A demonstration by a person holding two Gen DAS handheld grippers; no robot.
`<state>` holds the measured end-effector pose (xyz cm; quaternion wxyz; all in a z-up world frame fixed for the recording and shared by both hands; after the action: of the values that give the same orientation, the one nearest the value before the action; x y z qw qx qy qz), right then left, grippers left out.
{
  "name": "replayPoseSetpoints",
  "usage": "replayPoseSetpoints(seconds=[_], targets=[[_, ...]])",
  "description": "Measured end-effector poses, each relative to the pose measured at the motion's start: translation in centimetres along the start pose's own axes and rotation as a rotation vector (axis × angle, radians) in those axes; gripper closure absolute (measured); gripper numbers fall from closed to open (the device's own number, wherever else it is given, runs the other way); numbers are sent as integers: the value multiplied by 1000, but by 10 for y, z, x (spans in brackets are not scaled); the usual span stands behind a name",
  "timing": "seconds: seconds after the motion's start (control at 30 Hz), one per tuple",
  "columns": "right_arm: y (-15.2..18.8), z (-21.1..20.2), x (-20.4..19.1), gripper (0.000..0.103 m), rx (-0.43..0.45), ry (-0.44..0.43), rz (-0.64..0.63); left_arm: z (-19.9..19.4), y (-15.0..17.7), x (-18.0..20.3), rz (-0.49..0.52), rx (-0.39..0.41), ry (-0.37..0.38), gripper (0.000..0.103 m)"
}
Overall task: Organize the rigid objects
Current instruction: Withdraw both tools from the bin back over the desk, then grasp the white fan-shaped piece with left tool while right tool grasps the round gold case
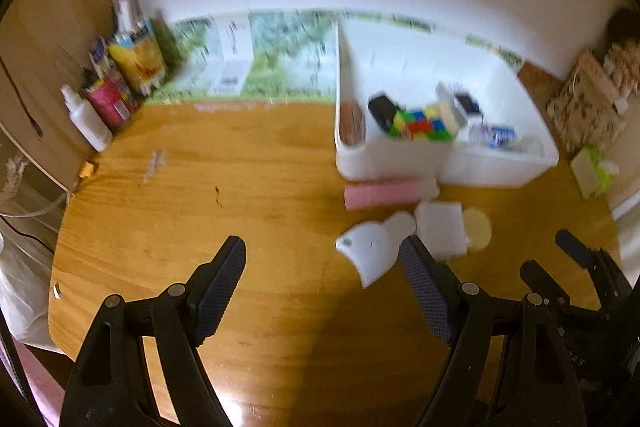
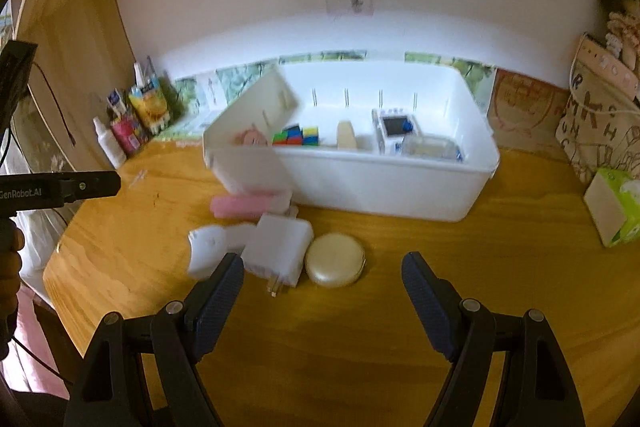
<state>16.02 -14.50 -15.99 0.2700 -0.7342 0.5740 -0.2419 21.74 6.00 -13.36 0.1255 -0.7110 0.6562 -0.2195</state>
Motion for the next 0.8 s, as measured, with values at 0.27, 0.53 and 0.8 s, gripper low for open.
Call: replayPoseSetpoints(seconds=[0.27, 0.53, 0.8], targets=[[21, 21, -9, 21, -64, 15, -70, 33, 20, 13, 104, -136, -28, 21], [29, 38, -8, 21, -96, 58, -119, 65, 34, 30, 227, -273, -55, 21], [29, 59, -1, 21, -137, 64, -119, 93, 40, 34, 231, -373, -86, 21]])
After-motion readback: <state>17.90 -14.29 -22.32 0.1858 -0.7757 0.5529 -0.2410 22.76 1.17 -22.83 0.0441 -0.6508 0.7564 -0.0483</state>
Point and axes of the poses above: each gripper's, at about its wrist camera, not at the fingertips, and z roughly the way its jaws point, x to its right, y to its underside, the point moved 5 cm from there along z, roughly the way its jaws point, and after that the axes turned 11 degrees about -z, right-handed, at the moved point
